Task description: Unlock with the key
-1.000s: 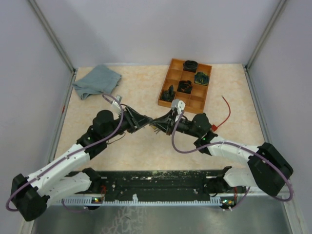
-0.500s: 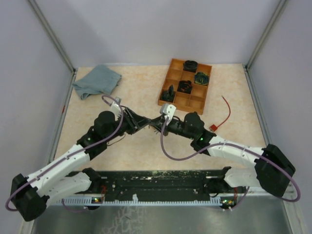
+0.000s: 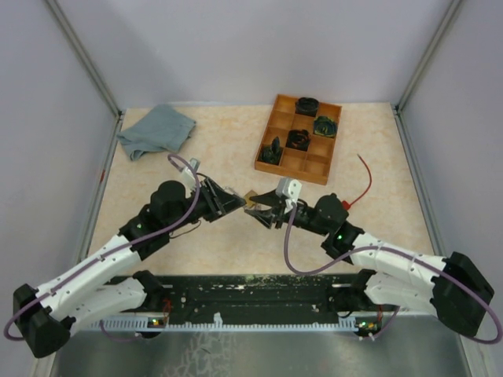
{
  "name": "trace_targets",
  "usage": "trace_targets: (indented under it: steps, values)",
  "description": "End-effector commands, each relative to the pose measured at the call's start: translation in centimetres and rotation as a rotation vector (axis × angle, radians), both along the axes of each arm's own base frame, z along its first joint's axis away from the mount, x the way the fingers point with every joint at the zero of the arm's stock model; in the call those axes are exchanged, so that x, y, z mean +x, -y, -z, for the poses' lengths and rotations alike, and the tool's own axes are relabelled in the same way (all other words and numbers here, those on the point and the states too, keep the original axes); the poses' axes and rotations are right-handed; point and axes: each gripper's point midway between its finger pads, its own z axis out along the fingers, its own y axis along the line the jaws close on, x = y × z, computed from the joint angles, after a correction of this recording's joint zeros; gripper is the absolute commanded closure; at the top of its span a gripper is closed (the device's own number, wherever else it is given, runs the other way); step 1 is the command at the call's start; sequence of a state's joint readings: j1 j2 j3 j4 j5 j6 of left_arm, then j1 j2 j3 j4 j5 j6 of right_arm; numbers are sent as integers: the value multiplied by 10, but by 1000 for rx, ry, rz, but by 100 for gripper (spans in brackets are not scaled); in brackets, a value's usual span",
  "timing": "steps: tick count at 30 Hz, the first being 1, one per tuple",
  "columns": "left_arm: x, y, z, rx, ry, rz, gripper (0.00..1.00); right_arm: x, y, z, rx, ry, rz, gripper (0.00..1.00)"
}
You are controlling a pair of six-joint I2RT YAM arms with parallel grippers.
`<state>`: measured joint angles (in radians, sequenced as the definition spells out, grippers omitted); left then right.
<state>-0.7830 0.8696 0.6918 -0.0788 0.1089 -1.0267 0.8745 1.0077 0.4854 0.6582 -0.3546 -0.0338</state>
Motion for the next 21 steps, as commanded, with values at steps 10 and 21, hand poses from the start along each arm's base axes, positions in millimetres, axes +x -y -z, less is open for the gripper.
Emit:
trace_targets:
  steps: [10,21]
  values:
    - [-5,10,-20,-63,14,57,100,-3,-11,-5,98,57,-49,65]
    - [-6,12,-19,-68,9,68,100,-4,-15,2,74,31,-66,92]
